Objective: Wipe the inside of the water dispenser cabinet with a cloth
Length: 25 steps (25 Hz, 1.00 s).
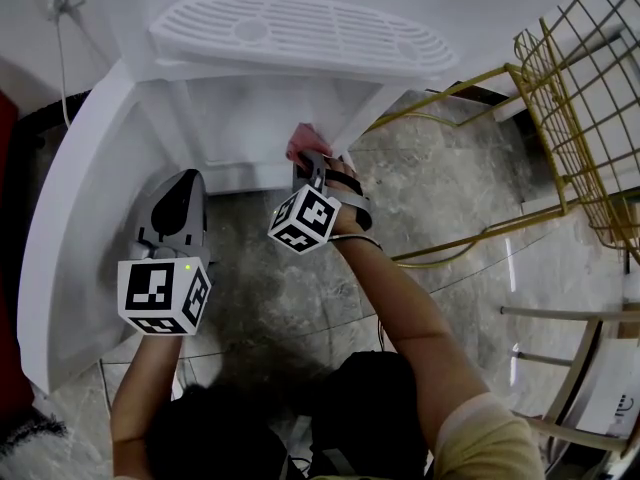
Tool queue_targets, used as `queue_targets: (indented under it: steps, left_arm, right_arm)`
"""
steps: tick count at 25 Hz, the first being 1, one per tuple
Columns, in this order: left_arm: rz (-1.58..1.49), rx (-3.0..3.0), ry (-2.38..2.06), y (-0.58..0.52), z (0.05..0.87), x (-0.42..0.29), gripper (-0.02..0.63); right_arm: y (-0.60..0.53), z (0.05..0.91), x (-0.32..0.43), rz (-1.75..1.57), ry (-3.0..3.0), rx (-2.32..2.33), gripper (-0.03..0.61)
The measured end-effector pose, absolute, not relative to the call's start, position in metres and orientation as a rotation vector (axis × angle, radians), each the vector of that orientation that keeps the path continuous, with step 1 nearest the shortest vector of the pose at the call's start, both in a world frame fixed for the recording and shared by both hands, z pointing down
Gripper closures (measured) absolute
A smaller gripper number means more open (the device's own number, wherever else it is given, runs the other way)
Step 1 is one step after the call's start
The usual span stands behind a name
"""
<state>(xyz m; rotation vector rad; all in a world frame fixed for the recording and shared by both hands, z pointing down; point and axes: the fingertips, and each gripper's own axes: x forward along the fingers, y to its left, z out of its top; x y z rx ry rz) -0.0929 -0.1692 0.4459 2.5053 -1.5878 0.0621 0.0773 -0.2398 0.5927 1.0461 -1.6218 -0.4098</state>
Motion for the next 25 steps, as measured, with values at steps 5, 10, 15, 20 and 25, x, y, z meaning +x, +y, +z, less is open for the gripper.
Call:
queue_targets:
  steps: [5, 10, 15, 20, 25]
  left_arm:
    - [0.069, 2.510, -1.578, -0.169, 0.447, -0.090, 0.597]
    - [0.086, 2.522, -1.593, -0.168, 0.446, -0.091, 0.597]
    - [0.079, 2.519, -1.601, -0.168, 0.445, -0.094, 0.597]
    - [0.072, 2.522, -1.607, -0.167, 0.444, -0.095, 0.597]
    - [0.084, 2.529, -1.604, -0.165, 0.447, -0.096, 0.597]
  right_arm:
    - [-0.244, 0.576, 0.076, -0.413, -1.687, 1.113, 0.552]
    - [-0.252, 0.533, 0.066, -0.442, -1.814, 1.266, 0.552]
    - [-0.252, 0.500, 0.044, -0.443, -1.983, 1.336, 0.552]
    - [-0.242, 0.481, 0.005, -0.394, -2.229, 1.321, 0.552]
    - [-0.242, 0.478, -0.022, -0.276, -2.402, 1.295, 0.552]
